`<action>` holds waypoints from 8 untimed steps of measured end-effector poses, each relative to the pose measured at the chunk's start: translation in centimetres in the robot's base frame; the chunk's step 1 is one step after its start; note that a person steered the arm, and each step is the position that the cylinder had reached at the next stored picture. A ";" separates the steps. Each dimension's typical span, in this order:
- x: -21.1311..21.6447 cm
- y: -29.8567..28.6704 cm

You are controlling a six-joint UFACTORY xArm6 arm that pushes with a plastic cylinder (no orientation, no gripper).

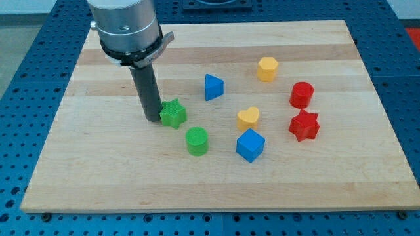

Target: Move the red star close to the red circle

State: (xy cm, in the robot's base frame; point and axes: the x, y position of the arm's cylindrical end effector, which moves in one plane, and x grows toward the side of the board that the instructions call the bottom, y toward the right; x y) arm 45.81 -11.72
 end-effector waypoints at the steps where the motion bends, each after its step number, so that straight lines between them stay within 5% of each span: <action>1: -0.4 -0.9; 2: -1.8 -6.3; 8: -1.8 -7.6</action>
State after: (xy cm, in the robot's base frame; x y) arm 44.05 -19.33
